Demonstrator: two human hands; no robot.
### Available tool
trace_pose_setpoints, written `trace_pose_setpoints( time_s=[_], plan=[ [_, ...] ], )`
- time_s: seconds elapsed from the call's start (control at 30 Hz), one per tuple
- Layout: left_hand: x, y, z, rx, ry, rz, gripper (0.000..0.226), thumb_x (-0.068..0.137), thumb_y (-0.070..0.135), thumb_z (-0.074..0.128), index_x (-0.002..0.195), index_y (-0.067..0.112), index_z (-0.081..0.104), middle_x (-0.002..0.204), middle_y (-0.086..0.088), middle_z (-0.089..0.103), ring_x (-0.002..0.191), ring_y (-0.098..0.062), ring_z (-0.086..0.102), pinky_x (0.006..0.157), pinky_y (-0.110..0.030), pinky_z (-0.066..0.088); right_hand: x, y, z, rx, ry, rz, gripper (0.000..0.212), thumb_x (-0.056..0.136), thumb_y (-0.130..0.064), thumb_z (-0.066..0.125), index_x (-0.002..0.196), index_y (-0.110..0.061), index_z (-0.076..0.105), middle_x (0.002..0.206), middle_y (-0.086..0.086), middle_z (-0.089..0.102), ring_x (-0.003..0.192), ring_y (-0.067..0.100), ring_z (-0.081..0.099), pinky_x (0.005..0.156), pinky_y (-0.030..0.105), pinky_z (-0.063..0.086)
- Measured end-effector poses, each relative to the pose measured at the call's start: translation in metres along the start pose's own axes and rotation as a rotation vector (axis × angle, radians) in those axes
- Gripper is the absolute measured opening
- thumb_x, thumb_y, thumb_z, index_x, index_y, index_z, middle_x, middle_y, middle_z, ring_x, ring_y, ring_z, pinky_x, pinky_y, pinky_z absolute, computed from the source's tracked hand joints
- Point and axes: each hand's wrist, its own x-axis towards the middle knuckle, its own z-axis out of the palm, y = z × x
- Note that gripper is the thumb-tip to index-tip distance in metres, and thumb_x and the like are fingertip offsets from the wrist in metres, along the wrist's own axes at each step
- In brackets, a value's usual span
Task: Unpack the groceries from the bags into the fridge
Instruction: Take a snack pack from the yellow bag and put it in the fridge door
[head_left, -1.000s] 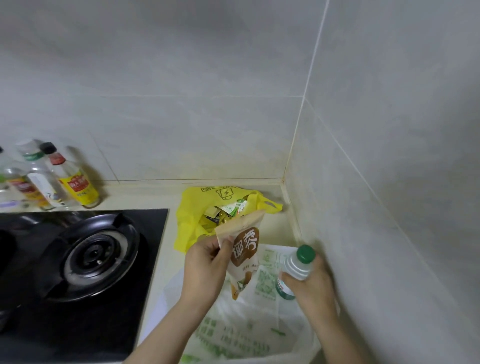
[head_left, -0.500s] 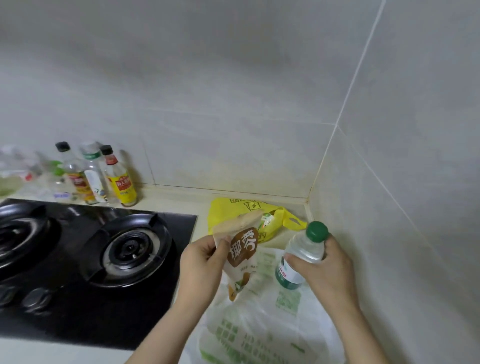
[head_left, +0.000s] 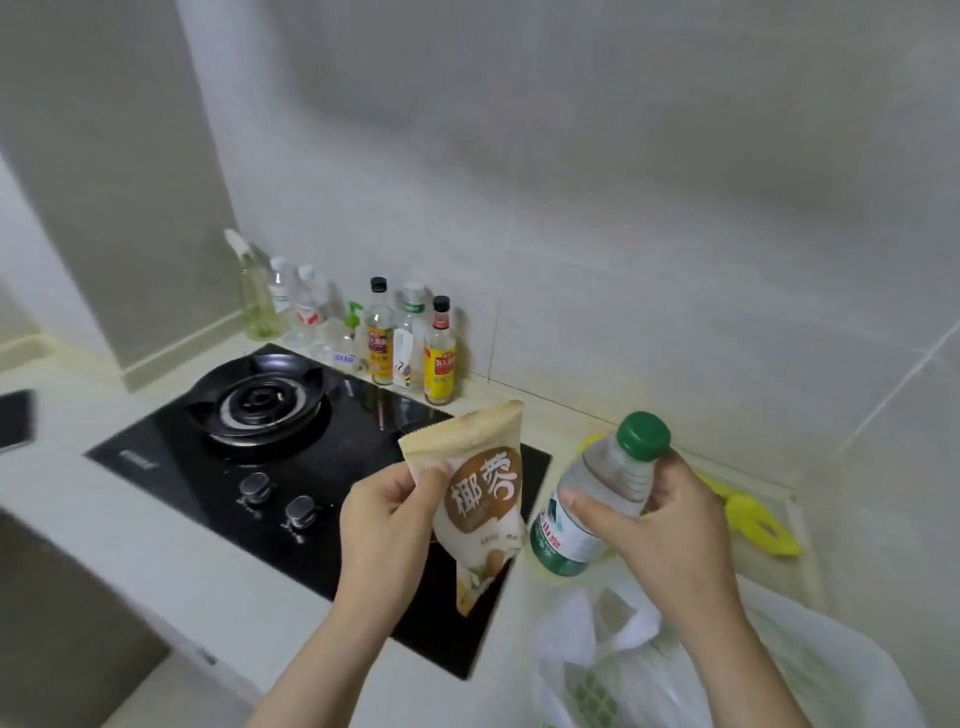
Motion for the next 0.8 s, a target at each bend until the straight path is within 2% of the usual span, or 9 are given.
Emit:
trace_pose_setpoints(
  time_s=[0.1,0.27,0.4,0.5,0.6,0.67,0.8],
  plan=[
    [-0.003,0.000,-0.035,-0.002,0.125,-0.030,0.027,0.091,0.018,0.060,0.069,0.011,0.075,0.072,-0.003,0.075,0.076,-0.027,0.071,0.074,-0.048,0.056,0.001,-0.021,0.032,0.011,-0.111,-0.058,0.040,0.056,-0.039,0.088,0.089,-0.035,0.065,0.083,-0.016,0.071,0.078,0.006,0.067,0.071,0.036,0.056],
    [-0.016,0.004,-0.084,-0.014,0.335,-0.030,0.027,0.091,0.020,0.060,0.071,0.013,0.075,0.072,0.000,0.075,0.074,-0.023,0.071,0.075,-0.047,0.056,0.003,-0.055,0.076,0.086,-0.310,-0.181,0.033,0.060,-0.028,0.088,0.085,-0.032,0.066,0.081,-0.022,0.071,0.073,-0.003,0.066,0.068,0.027,0.052],
    [-0.037,0.005,-0.119,0.009,0.542,-0.025,0.024,0.090,0.019,0.062,0.071,0.015,0.076,0.072,-0.002,0.075,0.075,-0.026,0.071,0.076,-0.052,0.057,-0.001,-0.077,0.115,0.147,-0.473,-0.274,0.037,0.057,-0.037,0.087,0.088,-0.034,0.067,0.085,-0.021,0.071,0.079,-0.003,0.067,0.075,0.032,0.056],
    [-0.062,0.003,-0.145,0.021,0.681,-0.038,0.023,0.090,0.021,0.062,0.072,0.017,0.077,0.072,-0.008,0.074,0.073,-0.036,0.069,0.066,-0.060,0.056,-0.012,-0.095,0.145,0.193,-0.597,-0.352,0.043,0.053,-0.048,0.083,0.090,-0.033,0.067,0.084,-0.024,0.070,0.077,-0.007,0.065,0.067,0.023,0.053],
    [-0.097,0.004,-0.168,0.059,0.851,-0.034,0.024,0.089,0.019,0.061,0.072,0.014,0.077,0.073,-0.007,0.074,0.071,-0.029,0.070,0.069,-0.052,0.056,-0.032,-0.113,0.173,0.251,-0.778,-0.421,0.040,0.057,-0.041,0.087,0.091,-0.034,0.066,0.085,-0.022,0.070,0.077,-0.009,0.064,0.065,0.014,0.048],
    [-0.122,0.006,-0.180,0.089,0.937,-0.029,0.024,0.090,0.019,0.060,0.073,0.011,0.076,0.073,-0.006,0.074,0.071,-0.027,0.070,0.068,-0.049,0.056,-0.048,-0.124,0.188,0.286,-0.876,-0.469,0.039,0.058,-0.038,0.088,0.090,-0.037,0.065,0.086,-0.028,0.068,0.078,-0.010,0.063,0.063,0.012,0.048],
    [-0.180,0.010,-0.200,0.110,1.140,-0.031,0.021,0.090,0.020,0.060,0.077,0.014,0.076,0.074,-0.001,0.075,0.070,-0.016,0.071,0.060,-0.030,0.058,-0.096,-0.151,0.210,0.349,-1.046,-0.599,0.044,0.056,-0.045,0.086,0.094,-0.037,0.066,0.087,-0.025,0.068,0.082,-0.006,0.064,0.068,0.022,0.054]
  ],
)
